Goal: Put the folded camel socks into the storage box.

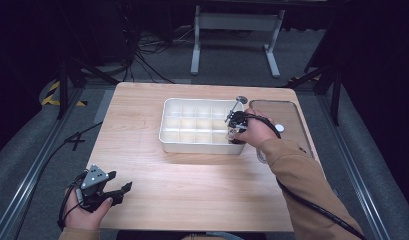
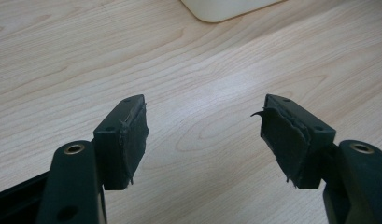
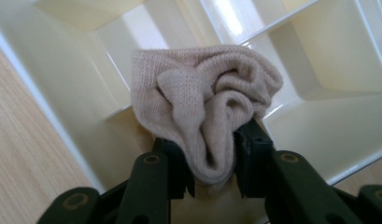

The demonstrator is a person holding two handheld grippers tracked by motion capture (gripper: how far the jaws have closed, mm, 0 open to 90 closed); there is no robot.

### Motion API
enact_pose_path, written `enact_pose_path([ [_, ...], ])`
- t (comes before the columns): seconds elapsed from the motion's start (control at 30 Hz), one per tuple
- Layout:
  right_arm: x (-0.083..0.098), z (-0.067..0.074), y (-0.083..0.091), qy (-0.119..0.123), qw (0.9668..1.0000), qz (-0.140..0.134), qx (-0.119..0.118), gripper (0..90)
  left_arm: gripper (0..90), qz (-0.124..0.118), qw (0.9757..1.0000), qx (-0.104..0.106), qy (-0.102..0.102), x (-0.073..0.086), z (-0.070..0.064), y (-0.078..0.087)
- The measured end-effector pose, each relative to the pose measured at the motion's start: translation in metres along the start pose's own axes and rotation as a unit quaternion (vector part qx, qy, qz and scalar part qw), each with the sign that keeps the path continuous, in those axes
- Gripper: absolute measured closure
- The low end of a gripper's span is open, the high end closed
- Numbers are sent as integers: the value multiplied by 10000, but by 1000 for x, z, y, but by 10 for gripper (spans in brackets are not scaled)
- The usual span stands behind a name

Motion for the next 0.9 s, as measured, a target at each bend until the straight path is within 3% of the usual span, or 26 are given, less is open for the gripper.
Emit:
enact_pose_path([
  [0.13, 2, -1, 11, -185, 9996, -206, -99, 569, 322, -5, 10000, 12, -1, 0, 0, -1],
  [0.33, -1, 3, 24, -199, 9987, -457, -37, 552, 321, 17, 10000, 32, -36, -1, -1, -3],
  [0.43, -4, 4, 29, -159, 9985, -515, -43, 708, 320, 26, 10000, 26, -64, -2, -1, -3],
  [0.57, -4, 2, 24, -114, 9991, -398, -78, 761, 321, 0, 10000, 36, -59, -1, 0, -3],
  [0.9, -2, 6, 0, -92, 9996, 58, -272, 775, 321, 7, 10000, 35, -42, -1, -1, -3],
])
Point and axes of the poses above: each handheld gripper's, and its own axes: y roughly backward along the jaws, x roughly out of its underside, z roughly to its left, the point moved 1 cm from there along -y, roughly forward along the jaws
